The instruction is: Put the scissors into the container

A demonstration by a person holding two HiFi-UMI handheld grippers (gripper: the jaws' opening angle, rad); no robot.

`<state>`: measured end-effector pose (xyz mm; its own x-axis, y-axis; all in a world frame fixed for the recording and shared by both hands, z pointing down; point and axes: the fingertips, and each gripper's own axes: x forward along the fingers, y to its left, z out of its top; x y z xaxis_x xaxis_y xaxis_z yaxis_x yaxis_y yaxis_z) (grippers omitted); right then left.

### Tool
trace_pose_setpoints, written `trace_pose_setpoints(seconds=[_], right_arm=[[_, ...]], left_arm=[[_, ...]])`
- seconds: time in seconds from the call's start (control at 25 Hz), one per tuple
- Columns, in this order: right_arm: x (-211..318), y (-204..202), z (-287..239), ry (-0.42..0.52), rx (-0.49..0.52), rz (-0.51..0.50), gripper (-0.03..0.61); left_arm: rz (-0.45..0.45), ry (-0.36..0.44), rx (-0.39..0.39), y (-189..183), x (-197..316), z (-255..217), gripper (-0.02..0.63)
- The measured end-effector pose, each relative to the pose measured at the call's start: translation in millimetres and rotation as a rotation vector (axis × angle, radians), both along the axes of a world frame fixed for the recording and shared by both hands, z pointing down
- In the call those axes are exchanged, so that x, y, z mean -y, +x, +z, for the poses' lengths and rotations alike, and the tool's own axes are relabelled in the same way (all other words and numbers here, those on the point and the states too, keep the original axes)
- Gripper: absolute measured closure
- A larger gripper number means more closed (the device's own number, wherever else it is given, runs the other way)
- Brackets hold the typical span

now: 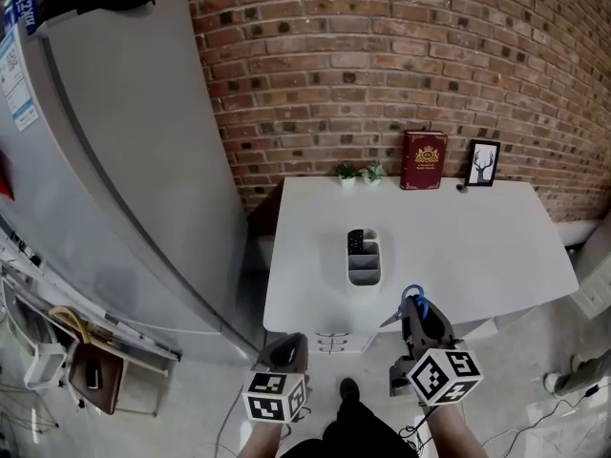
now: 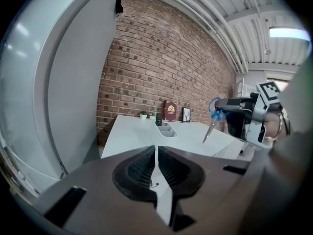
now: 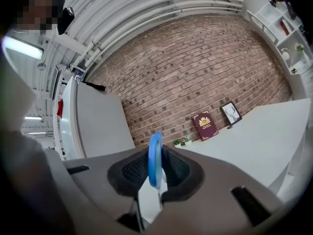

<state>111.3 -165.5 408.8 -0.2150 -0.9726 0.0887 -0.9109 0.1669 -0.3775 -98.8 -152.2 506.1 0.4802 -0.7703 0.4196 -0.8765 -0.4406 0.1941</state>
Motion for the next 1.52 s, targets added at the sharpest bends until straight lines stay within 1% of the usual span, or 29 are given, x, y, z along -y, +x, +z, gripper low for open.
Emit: trace_pose_setpoints(seconds=[0.24,0.4,0.68,0.96,1.2,1.32,1.52], right_arm=[[48,-1,0,0.006,0.004,-0.028,0.526],[80,1,-2,0.007,0.015,-0.049,0.525],[125,-1,1,0.008,0.014,-0.077,0.526],[152,-9,17,-0.023,0.019,-0.122,0.525],[166,-27,30,-0.04,-0.019,-0.169,0.525],[170,-30,39,-0.059,-0.044,-0.186,0.526],[173,-31,56,-0.09,-0.047,-0.2,0.525]], left_arm=[[-0.034,-0.024,-0.004,-1,30,6,0.591],[-0.077,-0.033,-0.014,-4,49,5,0.591],[-0.14,-0.048,-0.01,-13,70,9,0.592],[-0.206,-0.071,-0.008,-23,77,16,0.591],[-0.255,-0.084,-0.007,-36,81,19,0.592],[-0.273,-0.089,-0.011,-38,83,19,0.591],[-0.292,-0.093,-0.009,-38,84,21,0.592]])
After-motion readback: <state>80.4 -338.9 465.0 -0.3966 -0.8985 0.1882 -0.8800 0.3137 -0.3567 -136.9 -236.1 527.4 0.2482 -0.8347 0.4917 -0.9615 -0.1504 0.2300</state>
